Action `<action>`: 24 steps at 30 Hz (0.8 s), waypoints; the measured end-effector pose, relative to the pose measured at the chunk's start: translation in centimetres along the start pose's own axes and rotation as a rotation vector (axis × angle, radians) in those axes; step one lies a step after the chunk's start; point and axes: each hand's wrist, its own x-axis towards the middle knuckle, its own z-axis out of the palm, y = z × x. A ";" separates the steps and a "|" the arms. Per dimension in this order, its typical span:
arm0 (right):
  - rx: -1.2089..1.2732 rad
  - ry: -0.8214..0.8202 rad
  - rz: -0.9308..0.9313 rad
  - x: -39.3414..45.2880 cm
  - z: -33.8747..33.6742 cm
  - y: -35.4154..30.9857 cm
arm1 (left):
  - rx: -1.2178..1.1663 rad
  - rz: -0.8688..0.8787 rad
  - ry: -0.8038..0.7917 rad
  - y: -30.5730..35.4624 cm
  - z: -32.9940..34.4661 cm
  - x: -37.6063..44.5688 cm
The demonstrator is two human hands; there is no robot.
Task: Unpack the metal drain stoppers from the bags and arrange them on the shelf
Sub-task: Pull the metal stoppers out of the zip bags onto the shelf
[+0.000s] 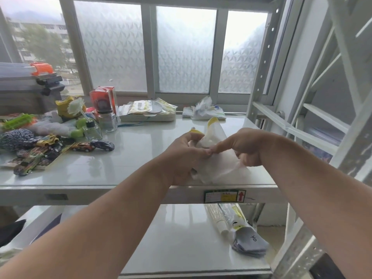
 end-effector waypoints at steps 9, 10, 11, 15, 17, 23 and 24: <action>0.209 -0.161 -0.249 0.8 1.7 1.2 | -0.069 0.050 0.037 0.1 -2.5 0.9; 0.248 -0.165 -0.284 0.9 2.0 1.3 | -0.075 0.042 0.038 0.3 -3.1 1.1; 0.290 -0.175 -0.316 1.2 2.4 1.4 | -0.067 0.039 0.039 0.7 -3.6 1.2; 0.436 -0.214 -0.406 2.8 4.3 0.7 | -0.025 0.099 0.013 1.9 -4.6 1.5; 0.480 -0.231 -0.396 3.7 5.3 -0.1 | -0.048 0.135 0.030 3.0 -5.1 1.9; 0.486 -0.076 -0.409 5.2 7.9 -2.5 | -0.119 0.177 0.133 3.0 -7.4 3.5; 0.465 -0.030 -0.431 5.6 8.2 -2.5 | -0.133 0.179 0.148 2.7 -7.8 3.7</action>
